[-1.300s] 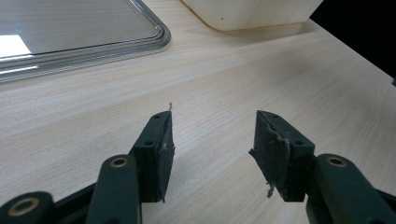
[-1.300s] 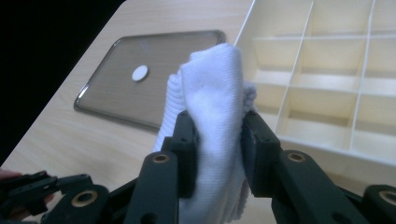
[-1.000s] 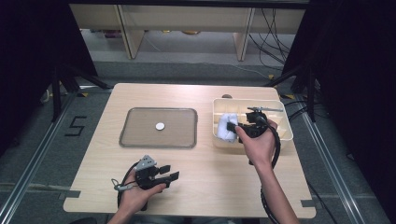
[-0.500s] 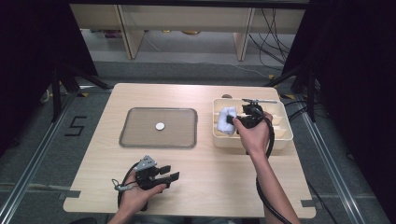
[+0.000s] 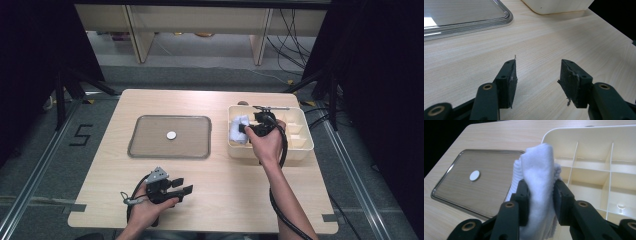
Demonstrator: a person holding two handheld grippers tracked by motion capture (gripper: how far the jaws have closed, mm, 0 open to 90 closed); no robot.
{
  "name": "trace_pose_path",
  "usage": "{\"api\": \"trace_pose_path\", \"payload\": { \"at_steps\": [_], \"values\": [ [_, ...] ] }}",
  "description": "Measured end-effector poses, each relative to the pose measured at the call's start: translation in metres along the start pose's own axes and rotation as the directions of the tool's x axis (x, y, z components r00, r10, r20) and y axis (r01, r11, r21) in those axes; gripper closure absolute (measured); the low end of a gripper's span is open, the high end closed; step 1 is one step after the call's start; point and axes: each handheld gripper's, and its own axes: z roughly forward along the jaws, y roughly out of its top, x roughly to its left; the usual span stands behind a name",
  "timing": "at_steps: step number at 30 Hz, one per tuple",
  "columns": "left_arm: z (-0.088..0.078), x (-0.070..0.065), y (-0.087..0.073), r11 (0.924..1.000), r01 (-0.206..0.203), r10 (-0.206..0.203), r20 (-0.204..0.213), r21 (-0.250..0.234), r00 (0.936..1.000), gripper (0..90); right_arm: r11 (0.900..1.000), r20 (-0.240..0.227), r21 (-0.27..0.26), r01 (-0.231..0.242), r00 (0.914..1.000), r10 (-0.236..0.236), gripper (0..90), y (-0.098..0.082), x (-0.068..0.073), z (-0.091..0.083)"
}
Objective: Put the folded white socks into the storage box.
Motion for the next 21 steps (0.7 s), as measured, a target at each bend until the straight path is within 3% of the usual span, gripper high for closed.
{"api": "trace_pose_path", "payload": {
  "at_steps": [1,4,6,7,12,14,15,18,19,20,21],
  "values": [
    [0.000,0.001,0.000,1.0000,-0.002,0.002,0.000,0.004,1.0000,46.5,1.000,-0.001,0.003,0.015,0.9999,-0.015,69.4,0.000,-0.003,0.003],
    [0.000,0.001,0.000,1.0000,-0.001,0.001,0.000,0.003,1.0000,46.4,1.000,0.022,0.013,-0.003,0.9997,0.003,69.4,0.000,-0.003,0.006],
    [0.001,0.000,0.000,1.0000,0.000,0.000,0.006,-0.001,1.0000,46.4,1.000,0.012,0.017,0.010,0.9999,-0.010,69.4,-0.001,-0.005,0.008],
    [0.000,0.000,0.000,1.0000,-0.004,0.004,0.002,0.004,1.0000,46.4,0.999,0.022,0.013,0.046,0.9987,-0.046,69.4,-0.001,-0.009,0.010],
    [0.001,0.000,0.000,1.0000,-0.003,0.003,0.004,0.004,1.0000,46.4,0.998,0.025,0.021,0.054,0.9982,-0.054,69.4,-0.001,-0.010,0.014],
    [0.001,0.000,0.000,1.0000,0.000,0.000,0.007,0.004,1.0000,46.4,0.999,0.019,0.032,0.005,0.9998,-0.005,69.4,-0.002,-0.006,0.016],
    [0.001,0.000,0.000,1.0000,-0.001,0.001,0.006,0.005,1.0000,46.4,0.999,0.033,0.044,0.026,0.9991,-0.027,69.4,-0.001,-0.008,0.016],
    [0.001,0.001,0.000,1.0000,-0.004,0.004,0.006,0.004,1.0000,46.4,0.998,0.034,0.050,0.031,0.9989,-0.033,69.4,-0.001,-0.009,0.018],
    [0.000,0.000,0.000,1.0000,-0.005,0.005,0.002,0.003,1.0000,46.4,0.998,0.034,0.066,-0.008,0.9994,0.005,69.4,-0.001,-0.006,0.019],
    [0.000,0.000,0.000,1.0000,-0.005,0.005,0.002,0.003,1.0000,46.4,0.998,0.034,0.066,-0.008,0.9994,0.005,69.4,-0.001,-0.006,0.019],
    [0.000,0.000,0.000,1.0000,-0.005,0.005,0.003,0.004,1.0000,46.4,0.996,0.016,0.049,0.069,0.9975,-0.069,69.4,-0.002,-0.011,0.021]
  ]
}}
